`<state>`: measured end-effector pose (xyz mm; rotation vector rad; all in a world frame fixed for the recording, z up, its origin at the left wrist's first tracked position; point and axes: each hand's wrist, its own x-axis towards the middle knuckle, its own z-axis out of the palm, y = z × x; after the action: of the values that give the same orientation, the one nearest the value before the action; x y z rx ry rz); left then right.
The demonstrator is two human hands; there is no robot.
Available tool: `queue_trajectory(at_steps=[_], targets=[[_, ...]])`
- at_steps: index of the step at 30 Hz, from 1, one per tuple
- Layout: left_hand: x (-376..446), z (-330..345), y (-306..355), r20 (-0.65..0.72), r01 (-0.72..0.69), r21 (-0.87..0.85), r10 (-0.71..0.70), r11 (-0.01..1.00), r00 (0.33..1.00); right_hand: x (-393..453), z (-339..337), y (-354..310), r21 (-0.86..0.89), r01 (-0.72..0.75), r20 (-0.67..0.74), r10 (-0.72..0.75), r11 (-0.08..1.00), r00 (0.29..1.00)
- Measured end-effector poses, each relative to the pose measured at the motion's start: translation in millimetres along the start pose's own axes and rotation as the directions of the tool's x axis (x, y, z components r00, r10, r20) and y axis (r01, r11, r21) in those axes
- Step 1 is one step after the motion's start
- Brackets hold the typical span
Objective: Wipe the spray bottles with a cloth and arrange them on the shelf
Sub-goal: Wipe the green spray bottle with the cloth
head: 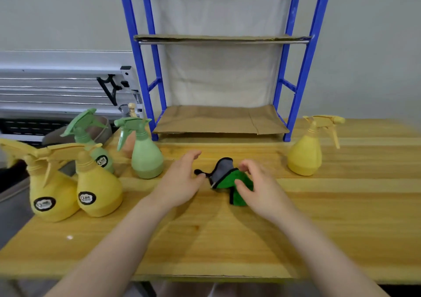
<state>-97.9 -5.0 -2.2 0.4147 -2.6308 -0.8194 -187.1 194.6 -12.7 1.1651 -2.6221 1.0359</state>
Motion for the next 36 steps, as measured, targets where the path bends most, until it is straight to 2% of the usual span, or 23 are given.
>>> queue_trajectory(at_steps=[2,4,7,11,15,20,25,29,32,36], targets=[[-9,-8,-7,-0.119,-0.003,-0.025,0.0,1.0,0.993,5,12,-7,-0.025,-0.028,0.053,0.029,0.999,0.998],[-18,-14,-15,-0.225,0.012,-0.064,-0.026,0.998,0.974,11,20,-12,-0.049,-0.044,0.048,0.046,0.998,0.998],[-27,-16,-27,-0.32,0.055,-0.157,-0.103,0.986,0.942,19,29,-16,-0.108,-0.056,0.074,0.064,0.993,0.995],[-29,-13,-38,-0.36,0.14,-0.284,-0.241,0.949,0.901,26,36,-19,-0.259,0.006,0.173,0.041,0.966,0.984],[-19,-12,-47,-0.338,0.23,-0.473,-0.416,0.851,0.844,33,33,-19,-0.34,0.046,0.237,0.039,0.939,0.971],[-4,-20,-51,-0.469,0.115,-0.511,-0.388,0.852,0.794,35,36,-21,-0.402,0.088,0.138,-0.035,0.911,0.99],[15,-20,-58,-0.482,0.122,-0.623,-0.502,0.773,0.718,35,42,-24,-0.537,0.192,0.154,-0.128,0.822,0.98],[23,-20,-57,-0.535,0.171,-0.536,-0.489,0.827,0.689,43,31,-23,-0.406,0.109,0.139,-0.057,0.907,0.989],[27,-26,-58,-0.53,0.205,-0.533,-0.513,0.821,0.675,52,23,-20,-0.341,0.075,0.158,-0.021,0.937,0.987],[38,-32,-62,-0.581,0.116,-0.515,-0.445,0.85,0.681,58,20,-17,-0.287,0.04,0.161,0.008,0.957,0.987]])
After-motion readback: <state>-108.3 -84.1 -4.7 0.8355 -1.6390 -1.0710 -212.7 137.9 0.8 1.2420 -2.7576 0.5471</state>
